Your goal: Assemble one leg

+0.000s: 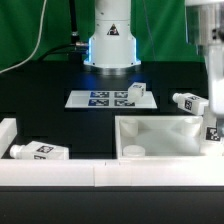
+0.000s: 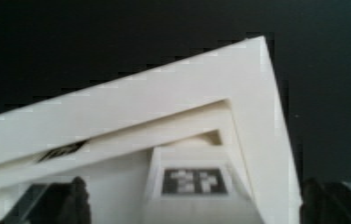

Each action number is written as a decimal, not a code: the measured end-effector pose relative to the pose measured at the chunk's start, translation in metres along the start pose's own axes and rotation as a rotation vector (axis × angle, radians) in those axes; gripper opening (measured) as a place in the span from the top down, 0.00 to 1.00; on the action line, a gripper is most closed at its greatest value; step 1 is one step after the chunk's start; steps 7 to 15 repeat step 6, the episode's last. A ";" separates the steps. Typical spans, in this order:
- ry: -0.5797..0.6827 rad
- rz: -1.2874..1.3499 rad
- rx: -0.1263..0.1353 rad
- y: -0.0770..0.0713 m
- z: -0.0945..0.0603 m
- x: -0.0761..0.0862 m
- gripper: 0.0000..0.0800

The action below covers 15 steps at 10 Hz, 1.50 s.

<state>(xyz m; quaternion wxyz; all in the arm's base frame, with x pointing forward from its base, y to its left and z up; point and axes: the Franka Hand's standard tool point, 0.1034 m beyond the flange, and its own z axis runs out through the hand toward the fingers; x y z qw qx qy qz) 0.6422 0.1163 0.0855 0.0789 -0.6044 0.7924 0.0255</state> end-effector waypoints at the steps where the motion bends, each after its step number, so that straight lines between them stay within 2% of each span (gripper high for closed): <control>1: -0.023 -0.016 0.022 -0.003 -0.024 0.000 0.21; 2: -0.031 -0.031 0.036 -0.007 -0.039 0.004 0.19; 15: -0.027 -0.036 0.034 -0.006 -0.036 0.004 0.19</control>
Offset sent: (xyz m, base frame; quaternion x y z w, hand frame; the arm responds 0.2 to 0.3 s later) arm 0.0000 0.0000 0.0000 0.0000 0.0000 0.0000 1.0000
